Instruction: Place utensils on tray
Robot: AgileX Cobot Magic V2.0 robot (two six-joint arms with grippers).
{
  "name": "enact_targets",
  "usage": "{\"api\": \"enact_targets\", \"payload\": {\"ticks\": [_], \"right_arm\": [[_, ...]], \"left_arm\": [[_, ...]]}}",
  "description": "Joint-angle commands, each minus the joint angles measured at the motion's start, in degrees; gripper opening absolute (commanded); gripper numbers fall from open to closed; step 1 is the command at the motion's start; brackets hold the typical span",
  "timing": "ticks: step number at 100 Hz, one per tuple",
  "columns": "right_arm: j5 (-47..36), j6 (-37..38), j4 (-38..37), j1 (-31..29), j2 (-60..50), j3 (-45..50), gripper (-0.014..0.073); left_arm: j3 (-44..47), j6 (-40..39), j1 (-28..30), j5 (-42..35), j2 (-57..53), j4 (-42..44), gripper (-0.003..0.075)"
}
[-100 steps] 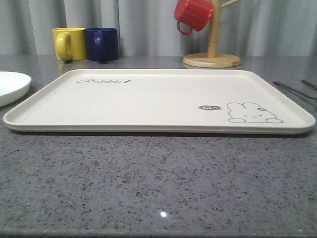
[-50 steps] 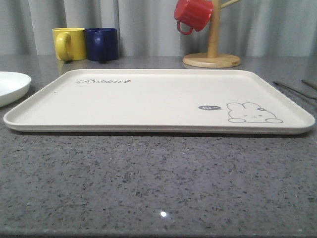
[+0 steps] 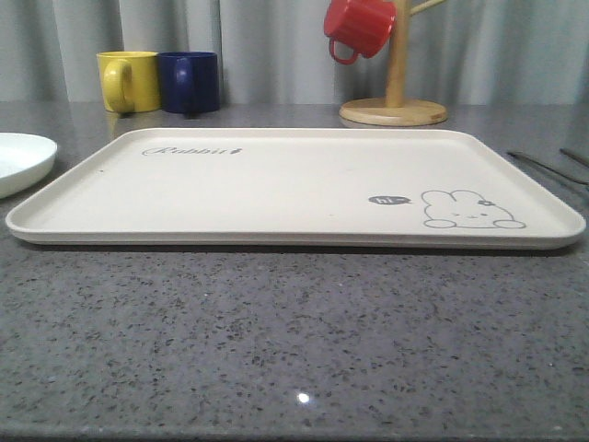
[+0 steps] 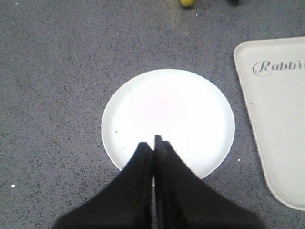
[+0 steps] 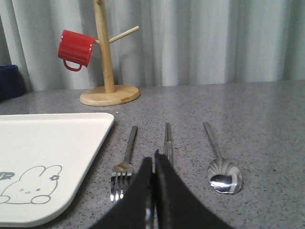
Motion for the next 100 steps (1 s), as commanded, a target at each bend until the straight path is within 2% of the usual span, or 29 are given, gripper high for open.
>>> {"api": "enact_targets", "payload": {"ticks": [1, 14, 19, 26, 38, 45, 69, 100], "right_arm": [[-4.8, -0.3, 0.1, -0.3, -1.3, -1.1, -0.0068], [-4.8, -0.3, 0.1, -0.3, -1.3, -1.1, -0.0068], [-4.8, -0.3, 0.1, -0.3, -1.3, -1.1, -0.0068], [-4.8, -0.3, 0.1, -0.3, -1.3, -1.1, -0.0068], [-4.8, -0.3, 0.1, -0.3, -1.3, -1.1, -0.0068], [-4.8, -0.3, 0.1, -0.3, -1.3, -1.1, -0.0068], [-4.8, -0.3, 0.1, -0.3, -1.3, -1.1, -0.0068], [-4.8, -0.3, 0.1, -0.3, -1.3, -1.1, -0.0068]], "left_arm": [[-2.2, -0.1, 0.1, -2.3, 2.3, 0.2, -0.0017], [-2.2, -0.1, 0.1, -0.8, 5.2, 0.2, -0.0011], [-2.2, -0.1, 0.1, -0.3, 5.9, 0.2, 0.0015], [-2.2, -0.1, 0.1, 0.2, 6.4, 0.2, 0.0099], [-2.2, -0.1, 0.1, 0.3, 6.5, 0.2, 0.0318], [-2.2, -0.1, 0.1, 0.2, 6.5, 0.2, 0.0392], [-2.8, -1.0, 1.2, -3.4, 8.6, 3.0, 0.0401], [-9.8, -2.0, 10.0, -2.3, 23.5, 0.0, 0.0401]]}}
